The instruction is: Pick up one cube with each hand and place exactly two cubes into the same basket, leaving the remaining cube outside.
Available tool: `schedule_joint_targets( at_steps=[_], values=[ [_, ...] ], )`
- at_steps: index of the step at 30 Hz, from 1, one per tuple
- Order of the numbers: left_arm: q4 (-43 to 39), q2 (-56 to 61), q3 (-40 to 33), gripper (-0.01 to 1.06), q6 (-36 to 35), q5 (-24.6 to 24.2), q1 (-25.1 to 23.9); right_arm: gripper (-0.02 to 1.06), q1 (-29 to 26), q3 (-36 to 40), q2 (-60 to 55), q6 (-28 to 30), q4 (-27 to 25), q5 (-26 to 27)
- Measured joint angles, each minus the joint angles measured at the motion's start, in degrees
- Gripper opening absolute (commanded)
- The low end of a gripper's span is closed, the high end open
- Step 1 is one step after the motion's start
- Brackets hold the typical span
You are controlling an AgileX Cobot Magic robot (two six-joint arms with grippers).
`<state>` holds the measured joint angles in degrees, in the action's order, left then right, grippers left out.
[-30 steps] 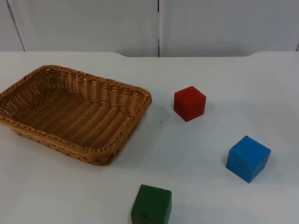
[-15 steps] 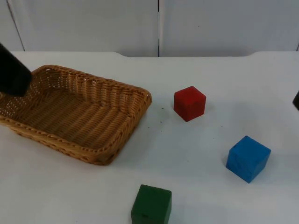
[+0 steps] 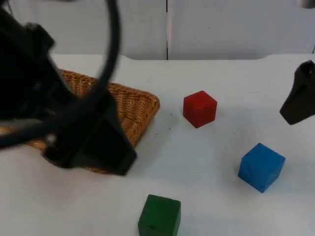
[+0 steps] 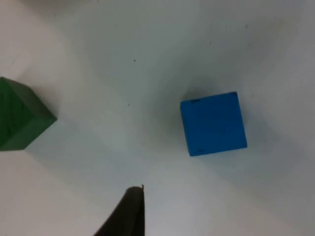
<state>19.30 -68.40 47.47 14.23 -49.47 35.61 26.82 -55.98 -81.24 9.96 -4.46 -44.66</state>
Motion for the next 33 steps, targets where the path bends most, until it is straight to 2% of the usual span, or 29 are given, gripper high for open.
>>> schedule_joint_targets(
  at_steps=[1,5,11,15,24,29,33],
  values=[
    [0.0,0.0,0.0,1.05,0.0,0.0,0.0,1.05,0.0,0.0,0.0,0.0,0.0,0.0],
    [-0.5,-6.2,0.0,1.05,-1.2,2.7,5.0,1.05,0.0,0.0,-0.5,0.0,0.0,1.1],
    [-0.7,-12.3,0.0,1.05,-3.0,6.2,7.9,1.05,0.0,0.0,-3.0,0.0,0.0,1.5],
    [-1.2,-15.3,0.0,1.05,-4.7,8.4,8.1,1.05,0.0,0.0,-5.1,0.0,0.0,2.1],
    [-3.2,-20.8,0.0,1.05,-11.8,15.7,8.1,1.05,0.0,0.0,-10.3,-0.1,0.0,7.4],
    [-3.2,-23.5,0.0,1.05,-14.7,17.7,8.1,1.05,0.0,0.0,-11.7,-0.1,0.0,9.7],
    [-3.2,-26.3,0.0,1.01,-16.1,18.3,8.1,1.05,0.0,0.0,-13.1,-0.1,0.0,11.1]
  ],
)
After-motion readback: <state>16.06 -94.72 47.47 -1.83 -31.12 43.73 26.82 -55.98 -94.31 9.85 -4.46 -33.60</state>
